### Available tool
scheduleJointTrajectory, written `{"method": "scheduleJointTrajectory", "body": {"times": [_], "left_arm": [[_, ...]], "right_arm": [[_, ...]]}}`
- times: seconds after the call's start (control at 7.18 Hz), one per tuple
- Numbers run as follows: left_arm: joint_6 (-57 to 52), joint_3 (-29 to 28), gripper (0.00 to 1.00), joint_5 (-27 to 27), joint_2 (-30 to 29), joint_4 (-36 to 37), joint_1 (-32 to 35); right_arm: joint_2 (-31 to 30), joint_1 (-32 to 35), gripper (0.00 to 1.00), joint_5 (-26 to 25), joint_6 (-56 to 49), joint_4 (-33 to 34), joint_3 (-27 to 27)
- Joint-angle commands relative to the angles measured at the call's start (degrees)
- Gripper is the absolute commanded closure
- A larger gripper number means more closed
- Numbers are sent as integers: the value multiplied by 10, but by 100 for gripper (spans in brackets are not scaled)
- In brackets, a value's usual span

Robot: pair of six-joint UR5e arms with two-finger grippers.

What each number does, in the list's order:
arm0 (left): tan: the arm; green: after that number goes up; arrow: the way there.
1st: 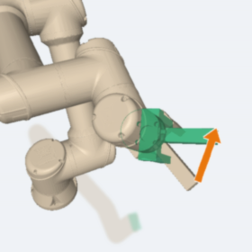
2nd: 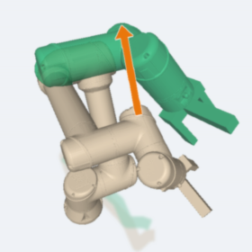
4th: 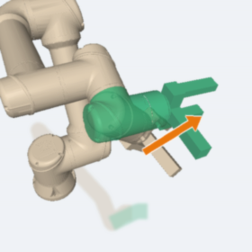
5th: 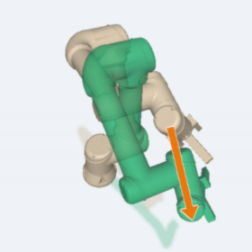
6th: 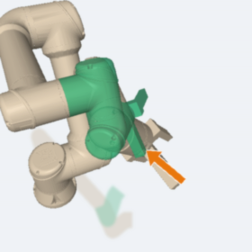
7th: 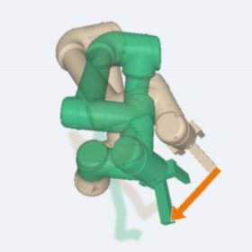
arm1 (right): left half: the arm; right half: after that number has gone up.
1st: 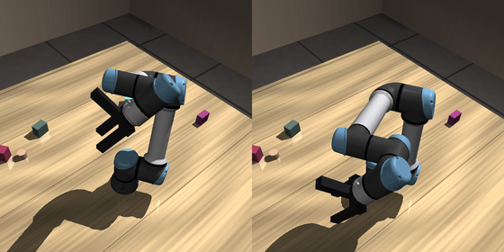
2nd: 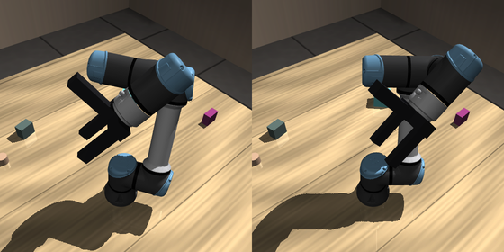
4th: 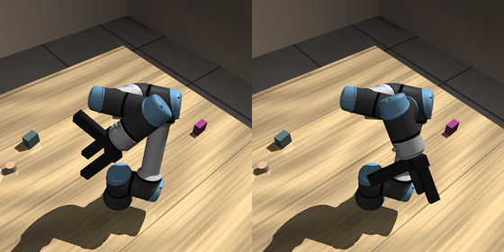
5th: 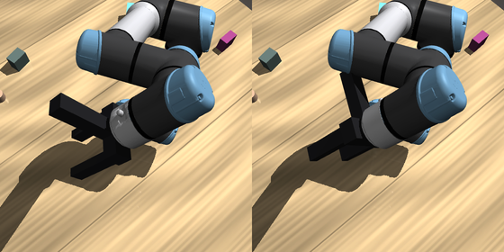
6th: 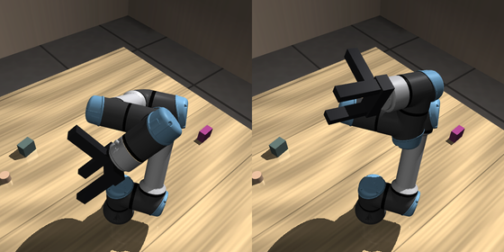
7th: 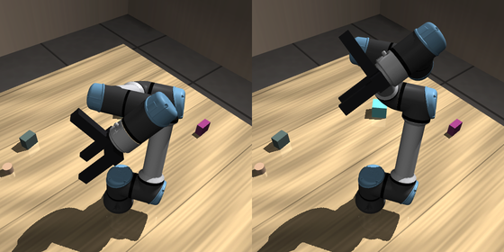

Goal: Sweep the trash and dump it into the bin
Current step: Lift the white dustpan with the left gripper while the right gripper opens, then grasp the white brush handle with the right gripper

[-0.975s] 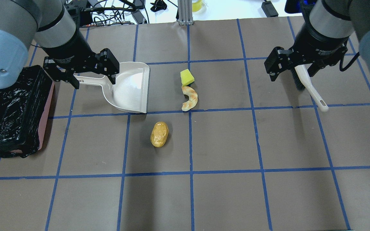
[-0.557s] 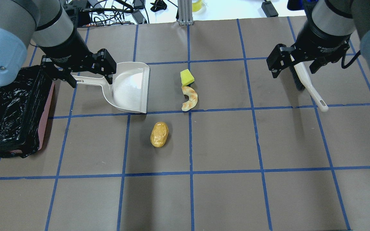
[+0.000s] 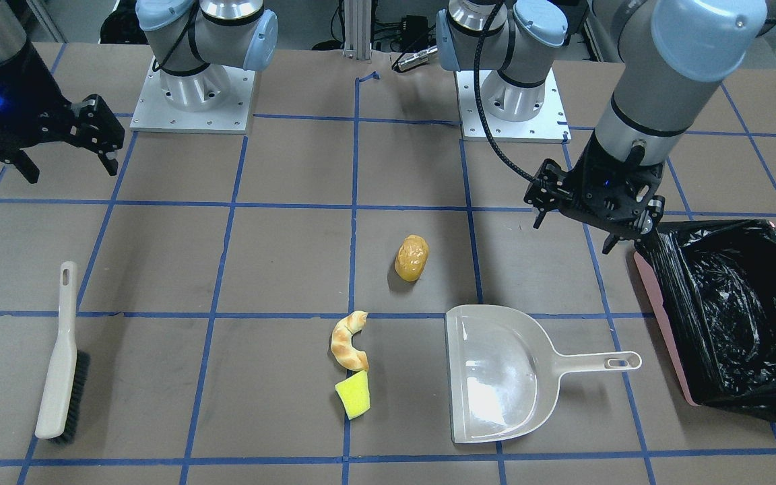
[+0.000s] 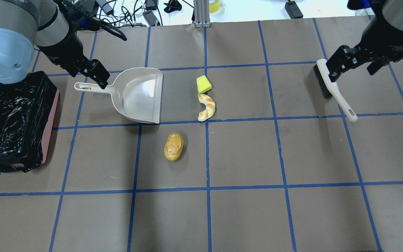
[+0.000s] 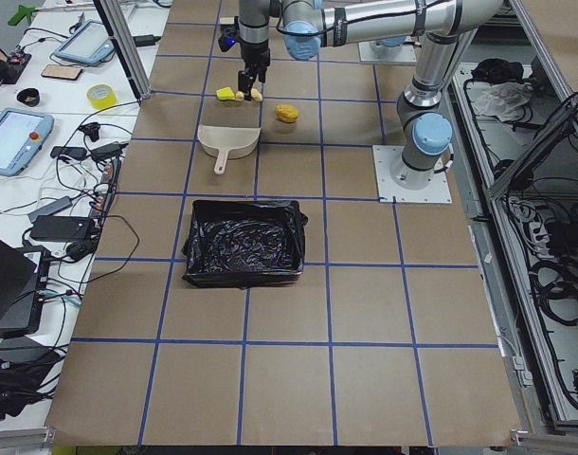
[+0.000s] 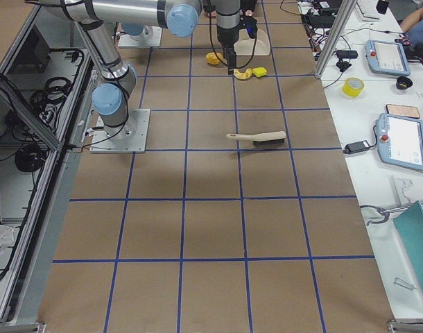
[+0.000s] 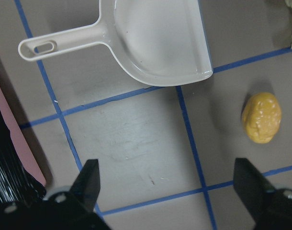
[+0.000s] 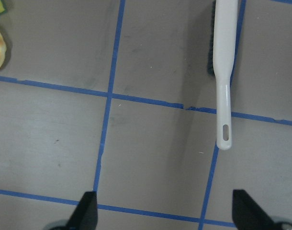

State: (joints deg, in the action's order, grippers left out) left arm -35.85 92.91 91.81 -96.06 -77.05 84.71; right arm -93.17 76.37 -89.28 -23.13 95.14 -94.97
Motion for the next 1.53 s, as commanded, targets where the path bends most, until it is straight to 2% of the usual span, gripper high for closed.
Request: {"method": "scheduleJointTrajectory", "body": {"times": [0.0, 0.14, 0.28, 0.56, 0.7, 0.84, 0.97, 1.25, 1.39], "left_arm": [[-159, 3, 1, 5, -46, 45, -45], [-237, 10, 10, 6, -71, 70, -54], [-327, 13, 10, 3, -106, 123, -59], [-450, 5, 8, -7, -162, 128, -59], [-467, 6, 8, -14, -182, 128, -59], [-469, 4, 3, -33, -200, 142, -59], [-476, -1, 3, -37, -207, 174, -59], [-503, -4, 3, -34, -210, 175, -58], [-555, -6, 3, -30, -218, 182, -59]], "right_arm": [[50, -59, 0, -1, -108, 44, -2], [75, -70, 0, -3, -140, 81, -13], [97, -80, 0, -4, -141, 138, -37], [150, -97, 0, -5, -152, 236, -77], [176, -100, 0, -5, -140, 242, -78], [193, -100, 0, -9, -100, 242, -79], [201, -100, 0, -9, -83, 238, -79], [217, -99, 1, -7, -87, 233, -88], [218, -99, 3, -7, -87, 233, -99]]}}
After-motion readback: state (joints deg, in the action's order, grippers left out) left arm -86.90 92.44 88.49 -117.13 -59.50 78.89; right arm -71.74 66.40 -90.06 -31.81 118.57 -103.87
